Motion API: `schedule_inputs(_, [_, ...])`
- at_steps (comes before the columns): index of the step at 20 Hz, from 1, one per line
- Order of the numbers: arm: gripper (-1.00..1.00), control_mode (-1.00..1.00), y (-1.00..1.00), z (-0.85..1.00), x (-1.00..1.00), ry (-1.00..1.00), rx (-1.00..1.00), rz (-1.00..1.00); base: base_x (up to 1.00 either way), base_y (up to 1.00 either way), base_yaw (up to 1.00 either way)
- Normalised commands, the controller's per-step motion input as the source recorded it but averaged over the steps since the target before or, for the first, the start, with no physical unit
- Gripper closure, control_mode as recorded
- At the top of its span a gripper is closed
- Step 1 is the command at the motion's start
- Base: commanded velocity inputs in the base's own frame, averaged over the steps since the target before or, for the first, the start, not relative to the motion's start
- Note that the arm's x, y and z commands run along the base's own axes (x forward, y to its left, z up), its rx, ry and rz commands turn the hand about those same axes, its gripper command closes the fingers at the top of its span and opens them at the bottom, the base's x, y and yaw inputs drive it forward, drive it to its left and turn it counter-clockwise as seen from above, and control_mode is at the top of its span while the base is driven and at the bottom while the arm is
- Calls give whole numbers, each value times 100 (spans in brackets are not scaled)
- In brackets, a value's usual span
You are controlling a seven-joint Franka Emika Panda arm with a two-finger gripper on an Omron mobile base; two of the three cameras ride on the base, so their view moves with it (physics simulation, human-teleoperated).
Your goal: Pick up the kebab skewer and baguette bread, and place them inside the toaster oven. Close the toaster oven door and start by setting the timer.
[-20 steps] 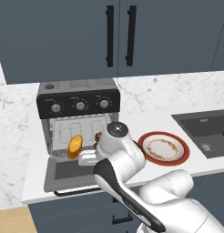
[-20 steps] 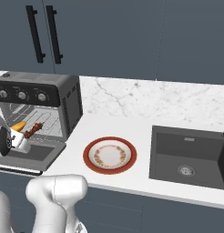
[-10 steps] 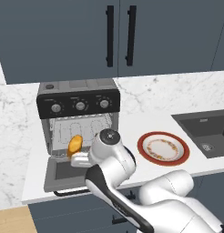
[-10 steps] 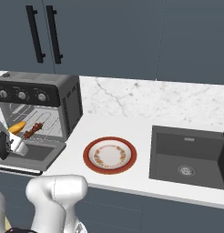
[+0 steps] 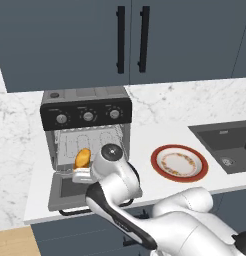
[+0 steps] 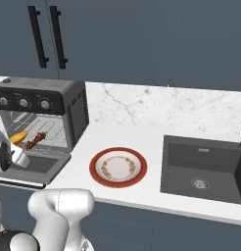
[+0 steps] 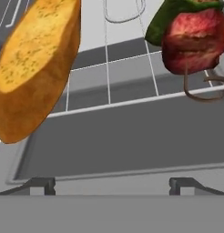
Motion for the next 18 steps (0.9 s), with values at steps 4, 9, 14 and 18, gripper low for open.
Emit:
schedule_inputs(4, [-100, -100, 0, -23, 19, 0, 0, 0, 0, 0, 0])
schedule_inputs(9, [-100, -100, 0, -27, 21, 0, 0, 0, 0, 0, 0])
schedule_inputs(14, [-100, -100, 0, -8, 33, 0, 2, 0, 0, 0, 0])
schedule_inputs(18, [-100, -100, 0, -1, 32, 0, 0, 0, 0, 0, 0])
